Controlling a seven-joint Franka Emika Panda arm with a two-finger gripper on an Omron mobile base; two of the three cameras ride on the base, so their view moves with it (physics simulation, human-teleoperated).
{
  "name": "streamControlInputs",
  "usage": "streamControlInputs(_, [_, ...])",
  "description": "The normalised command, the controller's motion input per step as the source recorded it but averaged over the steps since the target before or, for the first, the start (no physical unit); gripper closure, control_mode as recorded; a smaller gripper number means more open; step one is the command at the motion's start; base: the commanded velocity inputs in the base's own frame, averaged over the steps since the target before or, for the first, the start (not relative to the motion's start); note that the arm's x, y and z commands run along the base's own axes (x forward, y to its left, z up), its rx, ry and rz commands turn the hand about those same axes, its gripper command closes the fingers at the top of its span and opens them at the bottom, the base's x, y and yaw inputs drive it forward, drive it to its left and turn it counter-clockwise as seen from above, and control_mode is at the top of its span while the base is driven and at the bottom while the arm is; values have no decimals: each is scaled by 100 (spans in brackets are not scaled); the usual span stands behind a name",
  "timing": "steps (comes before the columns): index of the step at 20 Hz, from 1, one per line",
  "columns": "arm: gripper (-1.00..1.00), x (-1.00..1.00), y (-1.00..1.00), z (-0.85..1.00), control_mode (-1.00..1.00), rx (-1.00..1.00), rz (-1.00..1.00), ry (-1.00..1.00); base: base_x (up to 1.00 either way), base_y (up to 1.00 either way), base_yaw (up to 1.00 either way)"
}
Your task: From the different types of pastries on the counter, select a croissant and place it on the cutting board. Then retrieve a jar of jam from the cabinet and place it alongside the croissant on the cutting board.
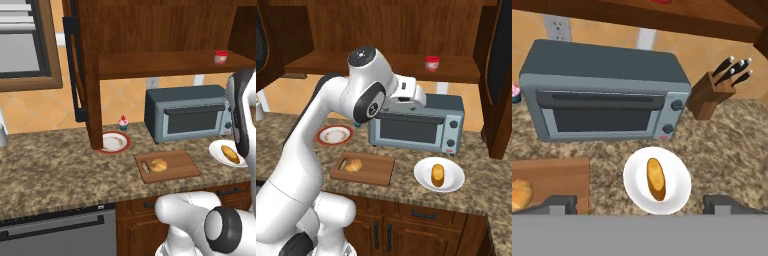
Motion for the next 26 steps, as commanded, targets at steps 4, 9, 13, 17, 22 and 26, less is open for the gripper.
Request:
streamControlInputs(4, [-100, 0, -67, 79, -100, -10, -3, -3, 0, 0, 0])
streamControlInputs(9, [-100, 37, -47, 98, -100, 15, -12, -3, 0, 0, 0])
streamControlInputs(13, [-100, 21, 13, 43, -100, 12, -1, -2, 0, 0, 0])
streamControlInputs(17, [-100, 0, 0, -3, -100, 0, 0, 0, 0, 0, 0])
streamControlInputs(22, [-100, 44, 13, -42, -100, 0, 1, -1, 0, 0, 0])
streamControlInputs(26, [-100, 44, 28, -32, -100, 0, 6, -9, 0, 0, 0])
